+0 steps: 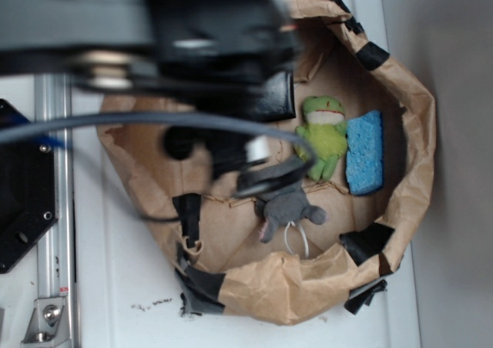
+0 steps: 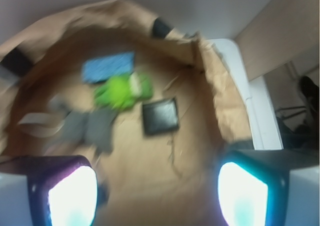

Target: Grab the black box.

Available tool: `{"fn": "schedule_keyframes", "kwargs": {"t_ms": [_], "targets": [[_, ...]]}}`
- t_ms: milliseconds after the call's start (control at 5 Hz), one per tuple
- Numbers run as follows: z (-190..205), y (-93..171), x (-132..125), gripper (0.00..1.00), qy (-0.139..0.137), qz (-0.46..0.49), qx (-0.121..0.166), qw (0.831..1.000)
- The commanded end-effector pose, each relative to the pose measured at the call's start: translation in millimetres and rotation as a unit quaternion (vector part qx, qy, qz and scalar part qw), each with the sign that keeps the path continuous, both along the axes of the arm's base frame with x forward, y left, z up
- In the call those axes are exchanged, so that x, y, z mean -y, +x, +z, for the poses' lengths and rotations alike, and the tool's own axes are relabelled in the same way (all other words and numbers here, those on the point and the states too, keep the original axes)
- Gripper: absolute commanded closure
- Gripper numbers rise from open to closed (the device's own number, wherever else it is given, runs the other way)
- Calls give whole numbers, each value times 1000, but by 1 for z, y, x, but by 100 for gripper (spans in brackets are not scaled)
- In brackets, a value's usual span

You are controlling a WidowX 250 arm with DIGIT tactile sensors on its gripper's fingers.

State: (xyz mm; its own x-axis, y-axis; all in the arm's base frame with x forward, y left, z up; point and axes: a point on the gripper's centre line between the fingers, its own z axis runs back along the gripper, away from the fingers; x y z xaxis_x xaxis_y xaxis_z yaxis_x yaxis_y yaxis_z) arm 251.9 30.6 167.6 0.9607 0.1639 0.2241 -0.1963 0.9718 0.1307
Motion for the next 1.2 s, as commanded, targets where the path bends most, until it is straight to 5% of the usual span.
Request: {"fn": "schedule_keyframes", "kwargs": {"t_ms": [0, 200, 1000], "targets": [[-43, 20, -4, 0, 3, 1, 9, 1000], [-49, 16, -4, 0, -10, 2, -14, 1000], [-47, 17, -3, 0, 1, -5, -19, 1000]]}}
